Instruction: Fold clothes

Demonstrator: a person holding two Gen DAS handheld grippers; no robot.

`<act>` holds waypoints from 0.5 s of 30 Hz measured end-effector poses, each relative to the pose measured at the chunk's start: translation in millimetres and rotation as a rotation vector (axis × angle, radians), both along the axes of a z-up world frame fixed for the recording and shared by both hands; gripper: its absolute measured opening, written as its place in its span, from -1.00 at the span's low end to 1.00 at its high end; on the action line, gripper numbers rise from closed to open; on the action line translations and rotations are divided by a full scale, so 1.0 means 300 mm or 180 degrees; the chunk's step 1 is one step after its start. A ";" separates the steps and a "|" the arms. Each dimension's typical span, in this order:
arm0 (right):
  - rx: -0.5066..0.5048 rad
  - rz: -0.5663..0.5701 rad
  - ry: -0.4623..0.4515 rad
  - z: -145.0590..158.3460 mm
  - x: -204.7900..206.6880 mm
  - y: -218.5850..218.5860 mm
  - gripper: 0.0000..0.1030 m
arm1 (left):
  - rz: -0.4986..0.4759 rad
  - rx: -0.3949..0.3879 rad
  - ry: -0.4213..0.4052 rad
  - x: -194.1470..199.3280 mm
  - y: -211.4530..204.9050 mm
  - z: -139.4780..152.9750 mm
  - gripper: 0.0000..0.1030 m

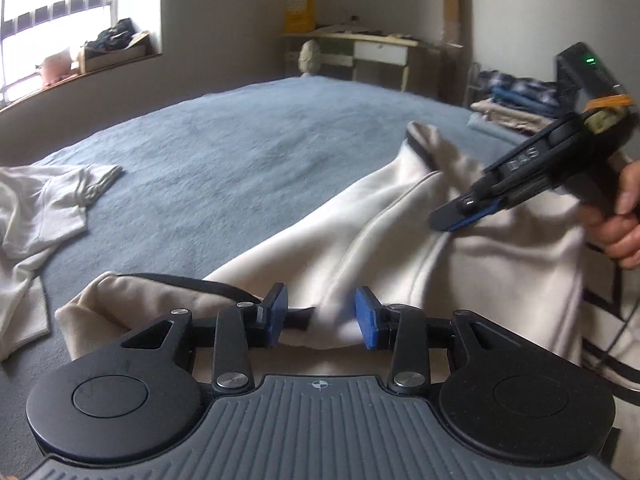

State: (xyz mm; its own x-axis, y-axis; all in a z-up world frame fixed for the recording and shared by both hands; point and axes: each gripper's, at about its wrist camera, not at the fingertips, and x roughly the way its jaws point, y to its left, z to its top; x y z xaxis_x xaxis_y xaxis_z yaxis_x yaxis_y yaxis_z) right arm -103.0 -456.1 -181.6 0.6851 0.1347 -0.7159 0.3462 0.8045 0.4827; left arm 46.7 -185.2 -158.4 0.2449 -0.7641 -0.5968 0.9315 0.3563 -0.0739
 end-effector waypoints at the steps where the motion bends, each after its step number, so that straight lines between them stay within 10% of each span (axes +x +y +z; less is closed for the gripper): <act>1: 0.0000 0.0005 0.0005 0.000 0.002 0.001 -0.49 | 0.0052 0.0019 0.0045 0.020 -0.001 -0.010 -0.24; 15: -0.0224 0.0192 0.0043 -0.009 0.084 0.042 -0.49 | 0.0174 -0.0010 -0.0007 0.097 -0.019 -0.026 -0.21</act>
State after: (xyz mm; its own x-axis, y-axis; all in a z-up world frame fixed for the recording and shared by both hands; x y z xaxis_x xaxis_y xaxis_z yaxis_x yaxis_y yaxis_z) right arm -77.7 -443.6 -184.3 0.6675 0.1245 -0.7341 0.3023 0.8557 0.4200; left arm 75.7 -190.7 -166.1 0.2875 -0.7514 -0.5939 0.9108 0.4063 -0.0730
